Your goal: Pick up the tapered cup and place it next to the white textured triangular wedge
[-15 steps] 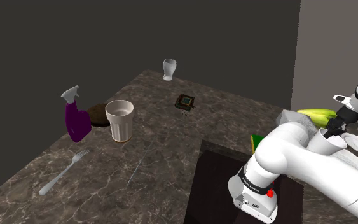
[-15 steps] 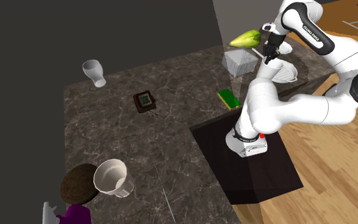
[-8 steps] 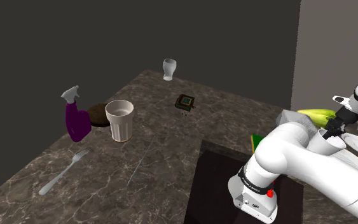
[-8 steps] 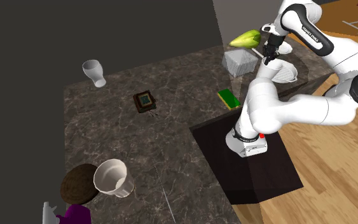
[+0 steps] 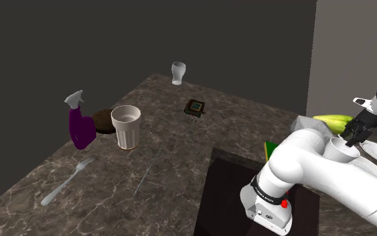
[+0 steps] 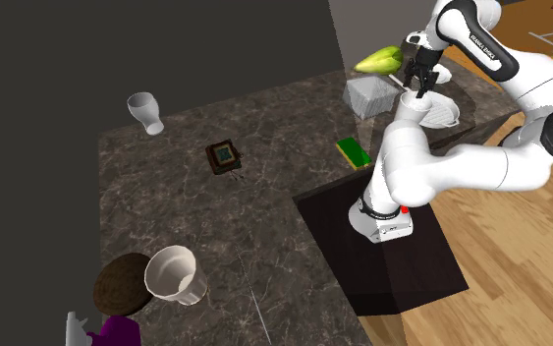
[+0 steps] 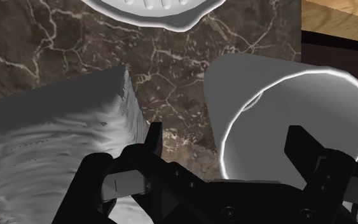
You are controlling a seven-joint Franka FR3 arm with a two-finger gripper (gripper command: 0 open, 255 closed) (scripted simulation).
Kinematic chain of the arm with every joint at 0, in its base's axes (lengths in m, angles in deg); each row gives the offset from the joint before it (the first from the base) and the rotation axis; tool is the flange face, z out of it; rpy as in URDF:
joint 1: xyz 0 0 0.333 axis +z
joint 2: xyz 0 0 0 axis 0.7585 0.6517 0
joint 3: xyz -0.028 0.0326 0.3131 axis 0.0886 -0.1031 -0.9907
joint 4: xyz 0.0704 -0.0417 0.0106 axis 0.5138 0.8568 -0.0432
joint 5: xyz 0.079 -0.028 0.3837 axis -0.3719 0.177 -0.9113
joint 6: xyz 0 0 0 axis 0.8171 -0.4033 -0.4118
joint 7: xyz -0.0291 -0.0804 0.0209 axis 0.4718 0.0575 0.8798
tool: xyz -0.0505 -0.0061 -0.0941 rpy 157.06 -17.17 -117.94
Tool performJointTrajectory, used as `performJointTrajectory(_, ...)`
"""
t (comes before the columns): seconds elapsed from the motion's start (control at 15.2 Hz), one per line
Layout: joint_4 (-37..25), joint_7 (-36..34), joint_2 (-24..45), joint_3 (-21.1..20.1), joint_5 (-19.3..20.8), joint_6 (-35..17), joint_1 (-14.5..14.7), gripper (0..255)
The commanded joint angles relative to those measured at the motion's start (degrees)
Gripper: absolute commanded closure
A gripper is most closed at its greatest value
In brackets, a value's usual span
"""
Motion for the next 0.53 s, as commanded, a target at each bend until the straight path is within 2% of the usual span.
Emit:
performJointTrajectory(0.0,-2.72,0.28,1.67,-1.88,-1.79,1.40,1.39,0)
performJointTrajectory(0.46,-4.01,0.41,2.49,-2.68,-2.57,2.02,2.02,0)
